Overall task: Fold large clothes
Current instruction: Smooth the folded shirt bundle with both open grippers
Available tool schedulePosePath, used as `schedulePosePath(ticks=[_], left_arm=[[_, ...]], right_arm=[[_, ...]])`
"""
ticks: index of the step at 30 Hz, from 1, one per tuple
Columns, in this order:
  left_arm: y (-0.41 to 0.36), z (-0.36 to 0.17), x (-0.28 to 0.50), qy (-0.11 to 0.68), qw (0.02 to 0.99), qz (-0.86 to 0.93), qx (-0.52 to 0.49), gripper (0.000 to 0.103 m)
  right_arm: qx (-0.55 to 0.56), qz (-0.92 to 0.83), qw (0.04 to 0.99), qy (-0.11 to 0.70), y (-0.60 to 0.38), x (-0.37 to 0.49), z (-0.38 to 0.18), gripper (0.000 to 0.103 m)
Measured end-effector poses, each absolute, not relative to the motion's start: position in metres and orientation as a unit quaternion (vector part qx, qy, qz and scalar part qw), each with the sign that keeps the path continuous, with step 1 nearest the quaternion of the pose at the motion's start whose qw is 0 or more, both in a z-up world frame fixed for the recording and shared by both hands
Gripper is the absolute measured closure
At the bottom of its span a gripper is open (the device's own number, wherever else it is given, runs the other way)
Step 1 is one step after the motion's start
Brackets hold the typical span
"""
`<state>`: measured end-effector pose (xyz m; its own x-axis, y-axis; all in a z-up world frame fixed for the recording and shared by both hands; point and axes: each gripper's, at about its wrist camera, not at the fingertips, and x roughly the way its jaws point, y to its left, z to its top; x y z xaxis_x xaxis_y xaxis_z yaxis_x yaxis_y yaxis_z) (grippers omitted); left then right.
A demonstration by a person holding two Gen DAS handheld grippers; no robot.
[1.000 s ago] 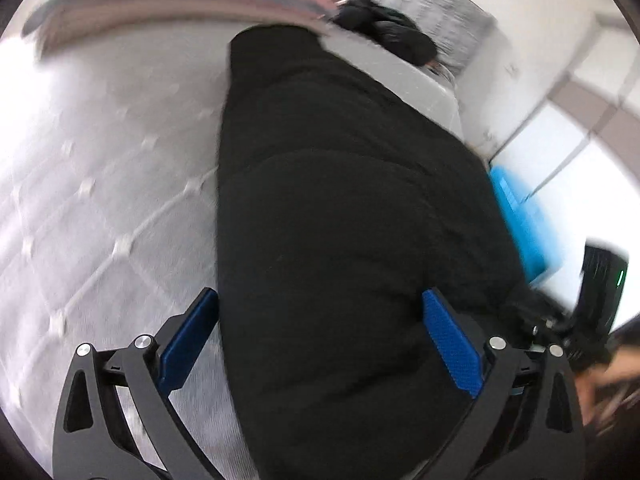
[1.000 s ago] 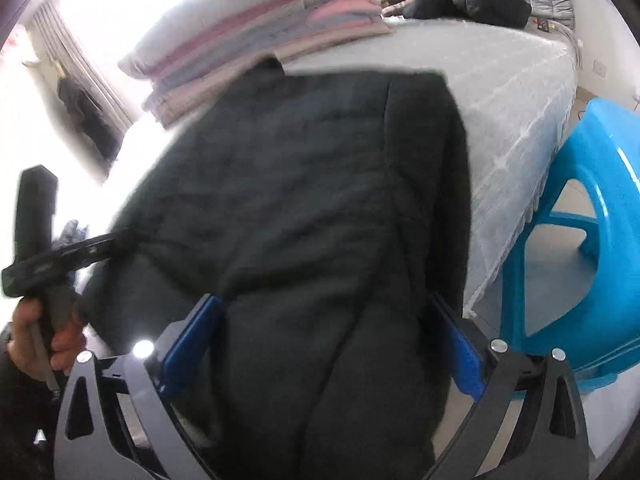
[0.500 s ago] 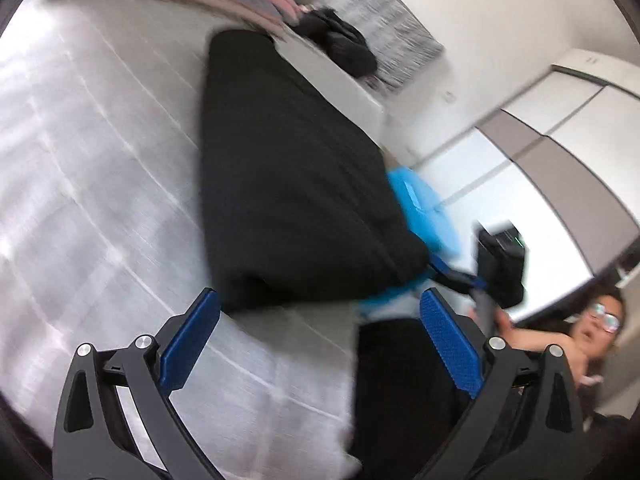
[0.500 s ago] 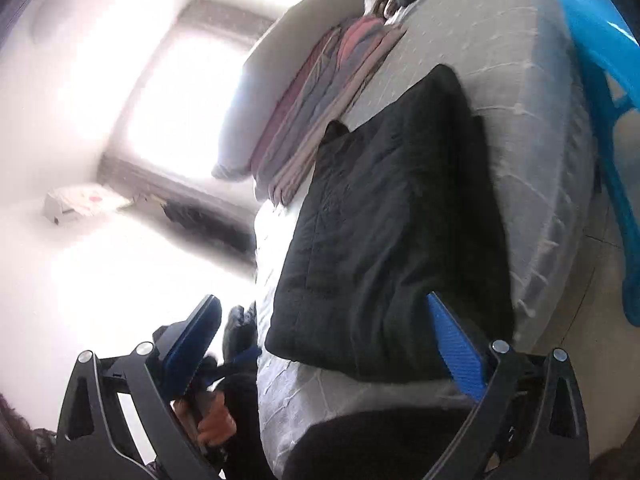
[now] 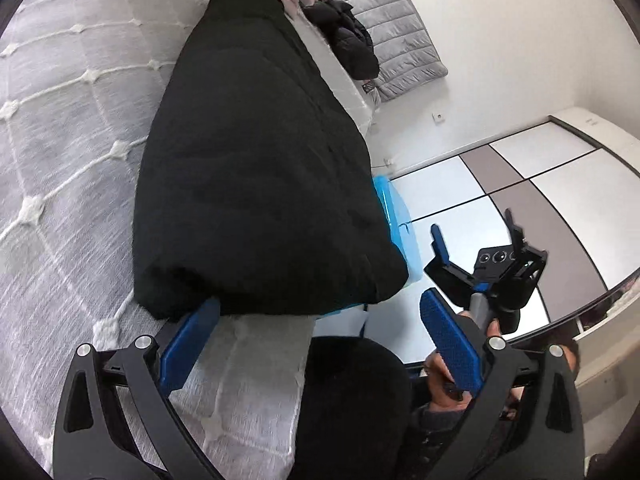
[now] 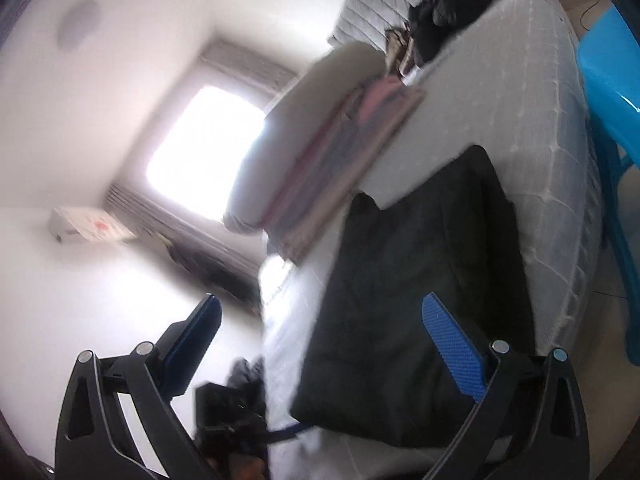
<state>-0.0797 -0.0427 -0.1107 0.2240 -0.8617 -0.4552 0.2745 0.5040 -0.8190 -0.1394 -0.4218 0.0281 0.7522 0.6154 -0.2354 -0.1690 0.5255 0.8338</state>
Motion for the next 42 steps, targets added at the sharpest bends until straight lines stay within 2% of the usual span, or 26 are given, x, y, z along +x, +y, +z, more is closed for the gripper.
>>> schedulePosePath(ticks=[4, 5, 6, 7, 8, 9, 10, 11, 12, 14, 15, 17, 19, 21, 23, 25, 27, 30, 32, 39, 42], left_arm=[[-0.046, -0.123, -0.073, 0.481, 0.726, -0.375, -0.318, 0.007], [-0.043, -0.123, -0.073, 0.474, 0.733, -0.363, -0.328, 0.01], [-0.038, -0.125, -0.073, 0.471, 0.737, -0.347, -0.338, 0.016], [-0.03, -0.128, -0.074, 0.471, 0.743, -0.323, -0.35, 0.034], [-0.024, -0.13, -0.074, 0.47, 0.744, -0.31, -0.359, 0.052], [-0.017, -0.135, -0.075, 0.471, 0.742, -0.301, -0.369, 0.062], [-0.012, -0.141, -0.076, 0.47, 0.738, -0.301, -0.38, 0.066], [-0.01, -0.142, -0.076, 0.47, 0.738, -0.301, -0.38, 0.066], [-0.012, -0.142, -0.078, 0.47, 0.741, -0.302, -0.372, 0.066], [-0.021, -0.137, -0.081, 0.471, 0.748, -0.307, -0.353, 0.061], [-0.026, -0.131, -0.085, 0.472, 0.754, -0.311, -0.336, 0.057], [-0.032, -0.114, -0.094, 0.465, 0.771, -0.318, -0.298, 0.043], [-0.034, -0.099, -0.106, 0.457, 0.787, -0.323, -0.258, 0.036], [-0.03, -0.08, -0.118, 0.436, 0.807, -0.323, -0.231, 0.032], [-0.018, -0.049, -0.127, 0.39, 0.836, -0.326, -0.207, 0.015], [-0.018, -0.023, -0.126, 0.349, 0.854, -0.332, -0.195, 0.011], [-0.026, -0.009, -0.113, 0.332, 0.862, -0.338, -0.18, 0.011], [-0.055, -0.004, -0.092, 0.311, 0.877, -0.332, -0.158, 0.011], [-0.069, -0.008, -0.079, 0.301, 0.891, -0.313, -0.136, 0.011], [-0.108, -0.011, -0.029, 0.271, 0.924, -0.242, -0.116, 0.01], [-0.12, -0.018, -0.013, 0.275, 0.93, -0.217, -0.113, 0.01]], right_arm=[[0.401, 0.27, 0.804, 0.345, -0.392, -0.105, 0.005, 0.006], [0.388, 0.258, 0.802, 0.373, -0.386, -0.098, -0.005, 0.006], [0.371, 0.229, 0.799, 0.414, -0.382, -0.087, -0.024, 0.007], [0.376, 0.227, 0.788, 0.432, -0.384, -0.08, -0.043, 0.007], [0.416, 0.236, 0.766, 0.43, -0.395, -0.077, -0.056, 0.015], [0.423, 0.229, 0.764, 0.429, -0.402, -0.077, -0.059, 0.037], [0.409, 0.21, 0.77, 0.442, -0.406, -0.079, -0.06, 0.048], [0.394, 0.195, 0.776, 0.451, -0.408, -0.081, -0.062, 0.068], [0.39, 0.186, 0.779, 0.454, -0.411, -0.083, -0.066, 0.081], [0.413, 0.196, 0.769, 0.447, -0.422, -0.088, -0.074, 0.084], [0.425, 0.201, 0.763, 0.443, -0.426, -0.089, -0.076, 0.084], [0.418, 0.203, 0.768, 0.44, -0.429, -0.092, -0.071, 0.083], [0.392, 0.203, 0.782, 0.441, -0.425, -0.093, -0.06, 0.073], [0.377, 0.222, 0.795, 0.421, -0.418, -0.098, -0.041, 0.03], [0.352, 0.231, 0.822, 0.385, -0.415, -0.11, -0.017, 0.011], [0.322, 0.245, 0.837, 0.369, -0.409, -0.118, -0.003, 0.009], [0.306, 0.235, 0.83, 0.403, -0.403, -0.114, -0.016, 0.008], [0.285, 0.226, 0.828, 0.427, -0.399, -0.113, -0.044, 0.008], [0.291, 0.225, 0.83, 0.42, -0.403, -0.118, -0.036, 0.008], [0.321, 0.226, 0.87, 0.299, -0.418, -0.08, 0.029, 0.007], [0.328, 0.228, 0.878, 0.263, -0.414, -0.04, 0.031, 0.007]])
